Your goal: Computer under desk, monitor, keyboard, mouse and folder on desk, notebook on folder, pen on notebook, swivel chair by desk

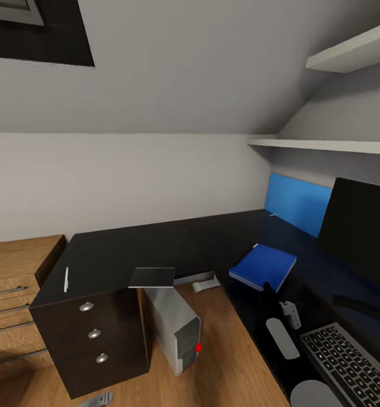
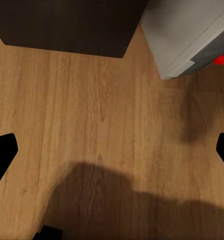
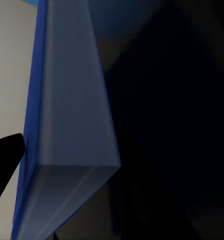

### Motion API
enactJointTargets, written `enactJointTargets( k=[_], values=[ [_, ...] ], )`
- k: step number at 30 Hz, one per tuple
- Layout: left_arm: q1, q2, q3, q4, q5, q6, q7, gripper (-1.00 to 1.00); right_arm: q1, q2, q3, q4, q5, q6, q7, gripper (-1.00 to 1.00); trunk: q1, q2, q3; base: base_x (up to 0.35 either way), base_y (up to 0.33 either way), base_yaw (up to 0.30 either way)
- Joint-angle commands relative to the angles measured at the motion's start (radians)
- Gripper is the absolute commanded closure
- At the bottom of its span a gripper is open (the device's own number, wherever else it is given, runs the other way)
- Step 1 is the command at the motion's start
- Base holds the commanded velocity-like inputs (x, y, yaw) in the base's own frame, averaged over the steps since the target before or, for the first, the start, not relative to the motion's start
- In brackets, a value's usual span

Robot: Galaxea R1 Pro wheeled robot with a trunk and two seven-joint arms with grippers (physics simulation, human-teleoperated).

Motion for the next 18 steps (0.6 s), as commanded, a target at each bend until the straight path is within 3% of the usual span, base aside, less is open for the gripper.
enactJointTargets(
  k=[1,18],
  values=[
    [0.0,0.001,-0.003,-0.002,0.011,0.001,0.009,-1.0,0.0,0.001,-0.001,-0.001,-0.009,-0.003,-0.001,1.0,0.0,0.0,-0.001,0.0,0.0,0.0],
    [0.0,0.001,-0.003,-0.002,0.011,0.001,0.008,-1.0,0.0,0.001,0.001,-0.001,-0.008,-0.003,-0.003,1.0,0.0,0.0,-0.001,0.0,0.0,0.0]
  ],
)
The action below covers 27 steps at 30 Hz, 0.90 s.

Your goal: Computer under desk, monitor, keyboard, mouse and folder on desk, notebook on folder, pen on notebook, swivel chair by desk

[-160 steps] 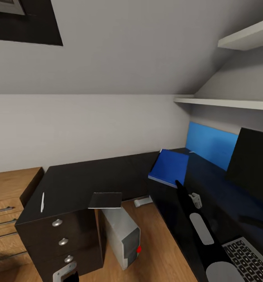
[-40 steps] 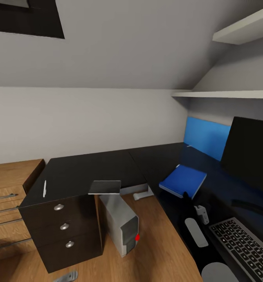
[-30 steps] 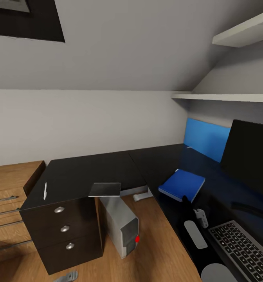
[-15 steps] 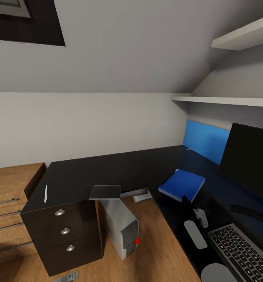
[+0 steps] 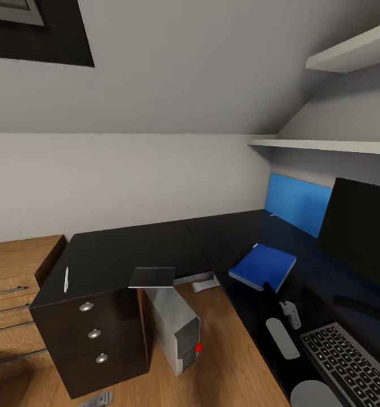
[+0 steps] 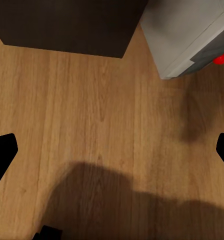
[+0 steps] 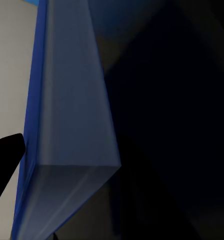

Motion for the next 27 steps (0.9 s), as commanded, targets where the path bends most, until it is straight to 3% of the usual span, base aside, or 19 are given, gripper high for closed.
enactJointTargets(
  k=[1,6,7,18,27],
  values=[
    [0.0,0.001,-0.003,-0.002,0.01,0.001,0.01,-1.0,0.0,0.001,-0.001,-0.001,-0.009,-0.003,-0.001,1.0,0.0,-0.001,-0.001,0.0,0.0,0.0],
    [0.0,0.001,-0.003,-0.002,0.01,0.001,0.01,-1.0,0.0,0.001,0.0,-0.001,-0.008,-0.003,-0.001,1.0,0.0,-0.001,-0.001,0.0,0.0,0.0],
    [0.0,0.001,-0.003,-0.002,0.01,0.001,0.01,-1.0,0.0,0.001,0.0,-0.001,-0.008,-0.003,-0.001,-1.0,0.0,-0.001,-0.001,0.0,0.0,0.0],
    [0.0,0.001,-0.002,0.004,0.01,0.002,0.011,-1.0,0.0,0.001,0.003,-0.003,-0.007,-0.003,-0.02,-1.0,0.0,-0.001,-0.001,0.0,0.0,0.0],
    [0.0,0.002,0.015,0.087,0.008,0.001,0.01,-1.0,-0.001,0.0,0.004,-0.004,-0.007,-0.003,-0.021,-1.0,0.0,-0.001,-0.001,-0.008,0.0,0.0]
  ],
)
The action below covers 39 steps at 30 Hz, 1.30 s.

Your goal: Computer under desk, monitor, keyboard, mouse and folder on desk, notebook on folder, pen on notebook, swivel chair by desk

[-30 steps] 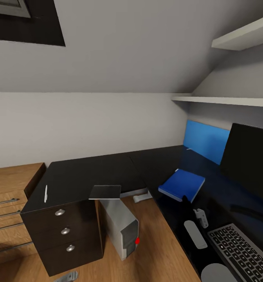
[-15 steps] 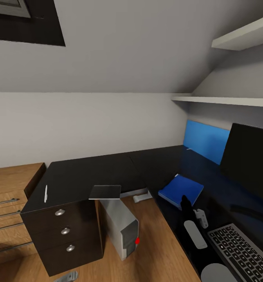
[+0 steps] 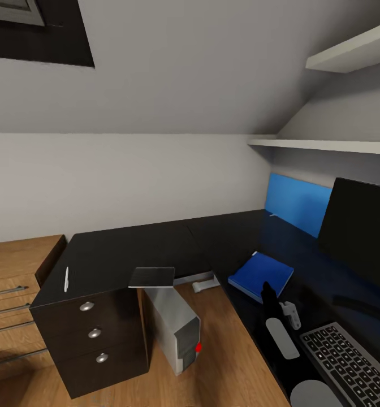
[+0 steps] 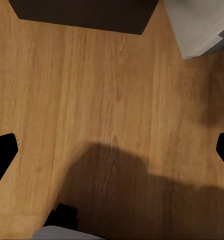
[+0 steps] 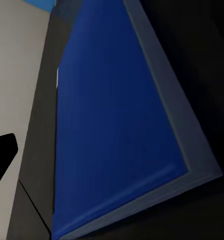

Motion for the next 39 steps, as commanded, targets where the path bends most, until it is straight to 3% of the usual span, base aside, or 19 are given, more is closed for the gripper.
enactJointTargets(
  k=[1,20,39],
  values=[
    [0.0,0.001,0.0,0.0,0.01,0.001,0.009,-1.0,0.0,0.001,-0.001,-0.001,-0.01,-0.004,-0.001,-1.0,0.0,-0.001,-0.001,-0.103,0.0,0.0],
    [0.0,-0.001,0.014,0.011,0.01,0.001,0.011,-1.0,0.0,0.001,0.001,-0.004,-0.01,-0.002,0.0,-1.0,0.0,-0.001,-0.001,-0.104,-0.01,0.0],
    [0.0,-0.001,0.013,0.013,0.01,0.001,0.013,-1.0,0.0,0.003,0.005,-0.007,-0.008,-0.002,0.006,-1.0,-0.073,0.132,0.059,-0.001,0.0,0.0]
  ],
)
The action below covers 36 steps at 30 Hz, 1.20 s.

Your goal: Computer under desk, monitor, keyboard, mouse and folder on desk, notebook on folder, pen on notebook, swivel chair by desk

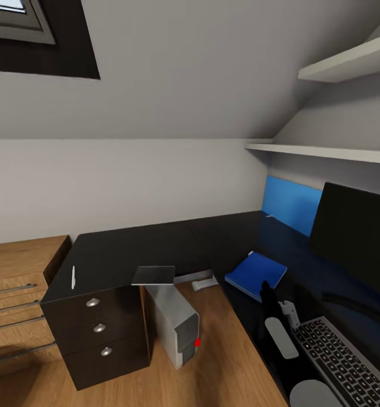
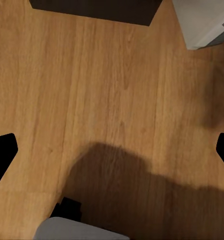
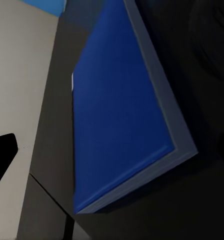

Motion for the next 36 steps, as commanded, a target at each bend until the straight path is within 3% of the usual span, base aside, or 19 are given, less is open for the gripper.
enactJointTargets(
  k=[1,5,15,27,30,36],
  values=[
    [0.0,0.001,-0.003,-0.002,0.011,0.001,0.01,-1.0,0.0,0.001,0.0,-0.001,-0.009,-0.004,0.0,-1.0,-0.004,0.007,0.002,0.0,0.0,0.0],
    [0.0,0.0,-0.003,-0.002,0.011,0.001,0.01,-1.0,0.0,0.002,0.003,-0.002,-0.009,-0.004,0.002,-1.0,-0.019,0.035,0.015,0.0,0.0,0.0],
    [0.0,-0.003,-0.005,-0.001,0.011,0.001,0.01,-1.0,0.0,0.001,0.069,-0.01,-0.009,-0.007,0.007,-1.0,-0.058,0.105,0.046,0.0,0.0,0.0],
    [0.0,-0.003,-0.005,0.008,0.01,-0.001,0.01,-1.0,0.001,0.001,0.09,-0.078,-0.008,-0.002,0.01,-1.0,-0.104,0.189,0.084,0.0,0.0,0.0],
    [0.0,-0.003,-0.005,0.013,0.01,-0.002,0.009,-1.0,0.001,0.0,0.118,-0.082,-0.007,-0.002,0.014,-1.0,-0.115,0.21,0.093,0.0,0.0,0.0],
    [0.0,-0.004,-0.006,0.018,0.009,-0.002,0.007,-1.0,0.001,-0.003,0.21,-0.086,0.015,-0.004,0.016,-1.0,-0.138,0.252,0.112,0.0,0.0,0.0]
  ],
)
